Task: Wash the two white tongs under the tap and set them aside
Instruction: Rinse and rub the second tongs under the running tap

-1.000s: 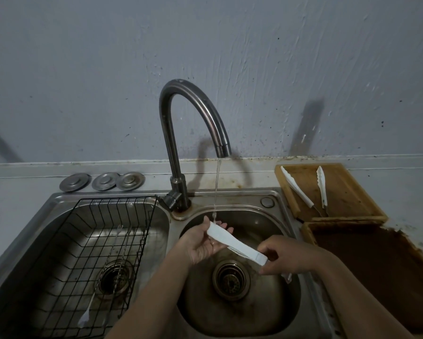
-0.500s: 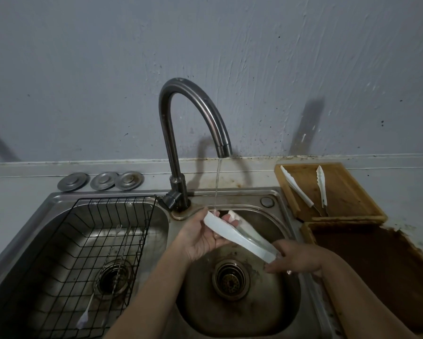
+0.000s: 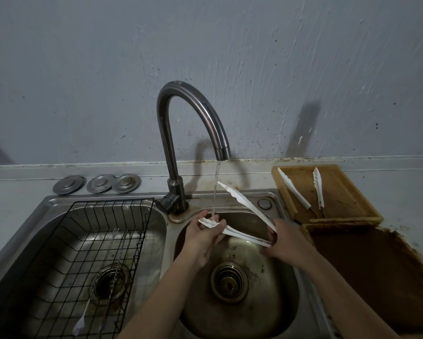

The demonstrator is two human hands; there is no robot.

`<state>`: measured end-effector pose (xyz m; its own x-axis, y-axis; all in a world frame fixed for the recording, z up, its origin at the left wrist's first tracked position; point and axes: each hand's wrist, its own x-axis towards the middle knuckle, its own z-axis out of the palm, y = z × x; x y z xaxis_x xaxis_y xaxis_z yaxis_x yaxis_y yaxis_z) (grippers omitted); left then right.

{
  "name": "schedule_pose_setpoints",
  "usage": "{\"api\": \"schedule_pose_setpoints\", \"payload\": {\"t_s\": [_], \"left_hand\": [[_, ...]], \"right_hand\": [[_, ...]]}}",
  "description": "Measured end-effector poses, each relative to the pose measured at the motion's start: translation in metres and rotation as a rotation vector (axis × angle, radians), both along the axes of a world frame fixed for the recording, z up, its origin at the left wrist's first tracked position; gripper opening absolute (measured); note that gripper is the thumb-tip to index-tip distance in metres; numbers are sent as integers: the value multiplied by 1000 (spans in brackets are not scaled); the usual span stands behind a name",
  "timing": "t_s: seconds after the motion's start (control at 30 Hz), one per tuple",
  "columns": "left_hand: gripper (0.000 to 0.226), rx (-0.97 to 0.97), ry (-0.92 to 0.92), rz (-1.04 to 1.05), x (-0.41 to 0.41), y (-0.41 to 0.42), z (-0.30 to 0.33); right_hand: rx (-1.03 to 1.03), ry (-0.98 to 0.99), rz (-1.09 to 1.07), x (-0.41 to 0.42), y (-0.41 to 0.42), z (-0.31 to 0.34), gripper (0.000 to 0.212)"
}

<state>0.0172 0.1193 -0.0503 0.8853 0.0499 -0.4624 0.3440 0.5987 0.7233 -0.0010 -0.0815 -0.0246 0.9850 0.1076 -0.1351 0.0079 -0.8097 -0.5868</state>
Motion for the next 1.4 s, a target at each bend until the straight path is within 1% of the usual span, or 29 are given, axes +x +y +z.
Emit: {"api": "schedule_pose_setpoints", "payload": {"t_s": [0.03,0.1,0.13,0.2,0.27,0.33,0.4,0.57,0.63,0.73,0.83,0.93,1.03,1.1,1.17,1.2,1.27,1.33,1.37,1.4], "left_hand": [[39,-14,-3,-8,1,2,1],[16,57,-11,-32,2,11,6],[16,112,-18,-47,2,15,8],[24,191,-43,-92,2,19,15],[27,265,-68,-150,1,18,23],[29,355,-85,-180,1,17,31],[28,450,-107,-183,3,16,37],[15,686,-177,-196,4,14,45],[20,776,-206,-179,4,13,46],[18,889,-249,-168,3,14,49],[15,997,-317,-145,1,15,52],[10,1048,-375,-156,0,15,53],[10,1045,-363,-223,1,17,50],[15,1021,-298,-245,2,19,44],[17,1008,-231,-270,3,24,38],[13,1032,-225,-287,3,26,36],[6,1142,-253,-312,5,33,32],[16,1287,-313,-283,5,36,29],[26,1318,-345,-263,4,37,26],[35,1315,-374,-250,1,37,24]], "right_hand": [[7,-16,1,0,-1,0,47],[22,-22,-4,0,-4,0,52],[23,-24,-8,0,-5,0,52],[13,-19,-31,1,-8,-3,52],[-2,-6,-55,3,-9,-8,61],[-5,-5,-61,3,-9,-10,52],[0,-6,-57,3,-7,-12,44],[63,21,-41,3,-3,-19,42],[77,-8,-31,3,0,-23,39],[97,-56,-37,4,6,-25,41],[149,-7,-12,6,11,-29,46],[155,81,-35,5,14,-33,34],[178,111,-26,3,17,-35,24],[194,129,58,1,17,-33,23],[243,155,193,-2,17,-29,18],[281,171,239,-4,18,-26,16],[367,222,244,-6,20,-22,12],[448,297,186,-6,24,-20,43],[480,345,147,-6,26,-21,56],[494,371,101,-5,29,-21,64]]}}
